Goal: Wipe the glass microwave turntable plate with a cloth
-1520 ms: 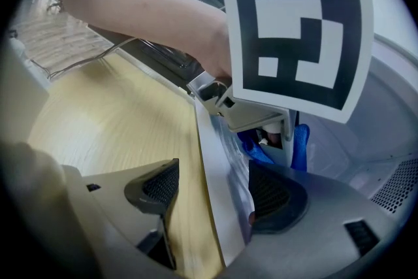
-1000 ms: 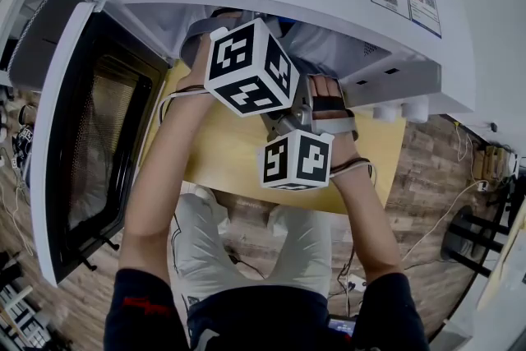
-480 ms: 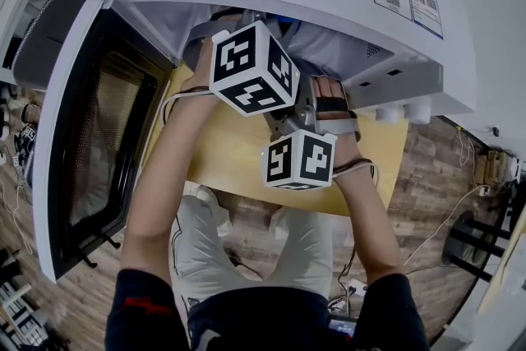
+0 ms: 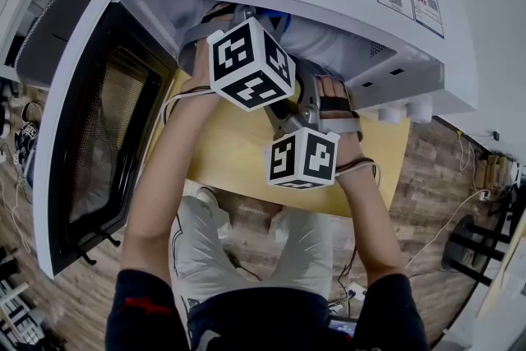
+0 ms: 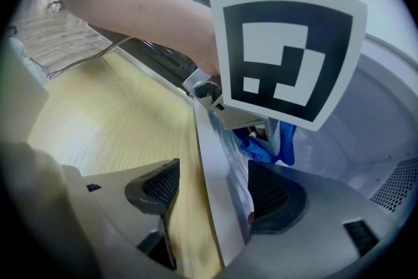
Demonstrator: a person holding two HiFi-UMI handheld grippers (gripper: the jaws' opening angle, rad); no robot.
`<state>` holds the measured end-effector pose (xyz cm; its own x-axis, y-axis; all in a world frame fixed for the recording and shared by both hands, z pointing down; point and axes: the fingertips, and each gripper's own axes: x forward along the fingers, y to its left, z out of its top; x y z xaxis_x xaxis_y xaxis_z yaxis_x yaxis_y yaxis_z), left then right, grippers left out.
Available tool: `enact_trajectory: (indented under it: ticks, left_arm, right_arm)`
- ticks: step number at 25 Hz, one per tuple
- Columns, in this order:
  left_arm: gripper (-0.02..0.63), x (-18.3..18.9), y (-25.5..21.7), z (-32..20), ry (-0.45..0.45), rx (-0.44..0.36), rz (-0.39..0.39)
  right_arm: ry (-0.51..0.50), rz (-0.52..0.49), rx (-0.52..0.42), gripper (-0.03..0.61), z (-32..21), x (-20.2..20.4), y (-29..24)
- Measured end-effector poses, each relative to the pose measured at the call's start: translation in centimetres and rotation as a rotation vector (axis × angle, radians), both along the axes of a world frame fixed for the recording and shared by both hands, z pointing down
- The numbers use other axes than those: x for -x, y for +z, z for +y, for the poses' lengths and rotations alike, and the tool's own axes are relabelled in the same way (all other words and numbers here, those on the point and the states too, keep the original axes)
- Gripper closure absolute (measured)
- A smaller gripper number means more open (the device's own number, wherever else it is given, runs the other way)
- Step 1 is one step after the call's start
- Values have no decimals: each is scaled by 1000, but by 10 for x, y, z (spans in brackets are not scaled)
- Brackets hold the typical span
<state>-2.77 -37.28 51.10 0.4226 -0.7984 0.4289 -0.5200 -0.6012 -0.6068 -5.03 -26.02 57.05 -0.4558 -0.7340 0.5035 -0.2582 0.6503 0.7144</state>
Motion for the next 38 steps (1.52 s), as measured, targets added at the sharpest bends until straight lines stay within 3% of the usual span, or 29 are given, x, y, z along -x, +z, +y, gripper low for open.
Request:
enact_trajectory:
  ticks: [17,21,38]
  left_arm:
    - [551,46,2,-10,-200,16,-1]
    - [552,51,2,-10,-212,5,-31]
    - [552,52,3,-10,-209,31,-15]
  right_arm:
    - [7,-8,-8,279,0,-1,0]
    - [8,-9,-8,279,-1,-1,-1]
    - [8,-18,-14,279,0,-1,-1]
